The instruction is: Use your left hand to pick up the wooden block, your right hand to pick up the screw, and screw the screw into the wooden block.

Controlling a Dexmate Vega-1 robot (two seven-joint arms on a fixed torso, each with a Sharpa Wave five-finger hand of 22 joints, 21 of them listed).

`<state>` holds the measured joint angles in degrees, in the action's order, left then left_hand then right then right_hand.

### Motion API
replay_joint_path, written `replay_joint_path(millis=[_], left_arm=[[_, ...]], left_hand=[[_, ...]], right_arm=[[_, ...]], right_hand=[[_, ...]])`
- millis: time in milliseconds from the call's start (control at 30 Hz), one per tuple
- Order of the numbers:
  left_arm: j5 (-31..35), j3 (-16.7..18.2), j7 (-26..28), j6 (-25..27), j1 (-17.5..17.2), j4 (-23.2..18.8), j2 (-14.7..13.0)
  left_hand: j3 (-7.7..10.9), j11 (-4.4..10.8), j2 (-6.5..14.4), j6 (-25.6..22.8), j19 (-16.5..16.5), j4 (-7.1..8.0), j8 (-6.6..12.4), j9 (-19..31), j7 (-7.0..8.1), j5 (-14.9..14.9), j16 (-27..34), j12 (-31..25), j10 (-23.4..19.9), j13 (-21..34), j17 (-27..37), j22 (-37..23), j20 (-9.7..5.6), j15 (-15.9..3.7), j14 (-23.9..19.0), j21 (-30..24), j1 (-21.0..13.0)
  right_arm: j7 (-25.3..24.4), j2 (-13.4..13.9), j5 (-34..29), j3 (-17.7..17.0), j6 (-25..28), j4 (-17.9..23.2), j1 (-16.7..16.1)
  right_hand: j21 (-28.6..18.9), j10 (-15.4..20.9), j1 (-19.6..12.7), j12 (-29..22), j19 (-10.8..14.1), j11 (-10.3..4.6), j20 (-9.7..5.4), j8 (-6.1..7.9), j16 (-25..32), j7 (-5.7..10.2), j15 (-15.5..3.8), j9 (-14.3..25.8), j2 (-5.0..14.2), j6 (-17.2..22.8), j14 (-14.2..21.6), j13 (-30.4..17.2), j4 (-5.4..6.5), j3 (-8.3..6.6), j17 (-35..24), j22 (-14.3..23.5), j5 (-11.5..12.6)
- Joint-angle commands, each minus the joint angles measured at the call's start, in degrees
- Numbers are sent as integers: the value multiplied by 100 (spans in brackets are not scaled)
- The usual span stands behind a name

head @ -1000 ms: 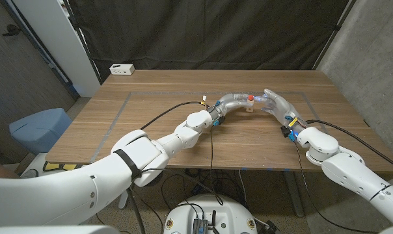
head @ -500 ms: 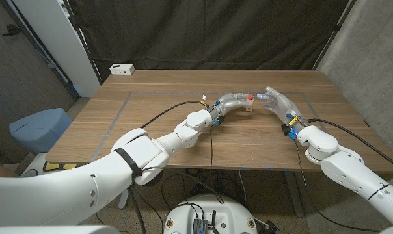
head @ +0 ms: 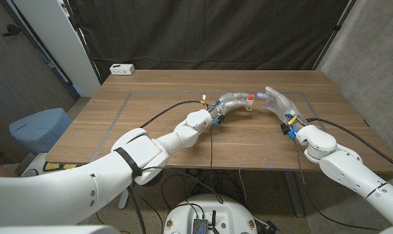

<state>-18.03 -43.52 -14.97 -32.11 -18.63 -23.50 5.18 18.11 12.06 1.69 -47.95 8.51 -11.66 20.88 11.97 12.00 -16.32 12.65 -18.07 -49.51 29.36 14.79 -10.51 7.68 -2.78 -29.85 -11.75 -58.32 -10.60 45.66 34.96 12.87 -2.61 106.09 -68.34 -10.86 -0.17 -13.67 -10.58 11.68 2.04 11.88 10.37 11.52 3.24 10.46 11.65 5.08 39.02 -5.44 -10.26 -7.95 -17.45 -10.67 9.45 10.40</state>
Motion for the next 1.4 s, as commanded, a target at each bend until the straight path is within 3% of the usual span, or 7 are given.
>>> replay_joint_path(millis=[33, 633, 1400], left_arm=[[47, -24, 36, -74, -127, -236, -90], [120, -65, 149, 72, -320, -749, -250], [140, -91, 205, 191, -402, -967, -314]], left_hand=[[293, 39, 415, -474, 50, 259, 32, 33, -308, -37, 16, -303, -110, 591, 9, -13, -14, -460, -45, -33, 312], [280, 40, 406, -485, 52, 261, 34, 34, -312, -32, 24, -303, -110, 590, 16, -13, -19, -463, -45, -33, 304], [288, 38, 418, -481, 49, 272, 30, 35, -299, -34, 20, -303, -106, 591, 15, -13, -17, -460, -43, -30, 303]], right_arm=[[120, 18, 4, 34, -32, -47, 39], [227, 69, 41, 5, -112, -51, -16], [226, 86, 20, -18, -171, -3, -93]], right_hand=[[3, -40, -11, 12, 6, 36, 31, -18, -22, 15, 72, 15, -62, -84, 0, -30, -8, -5, -17, 20, 15], [22, -123, 11, 11, -31, 60, 33, -10, -39, 52, 86, 14, -78, -260, -57, -31, 0, 12, -21, 22, 15], [28, 8, 15, -59, -81, -42, 29, 228, -16, 28, 62, 4, -51, 324, -21, -29, 7, 11, -19, 24, 22]])
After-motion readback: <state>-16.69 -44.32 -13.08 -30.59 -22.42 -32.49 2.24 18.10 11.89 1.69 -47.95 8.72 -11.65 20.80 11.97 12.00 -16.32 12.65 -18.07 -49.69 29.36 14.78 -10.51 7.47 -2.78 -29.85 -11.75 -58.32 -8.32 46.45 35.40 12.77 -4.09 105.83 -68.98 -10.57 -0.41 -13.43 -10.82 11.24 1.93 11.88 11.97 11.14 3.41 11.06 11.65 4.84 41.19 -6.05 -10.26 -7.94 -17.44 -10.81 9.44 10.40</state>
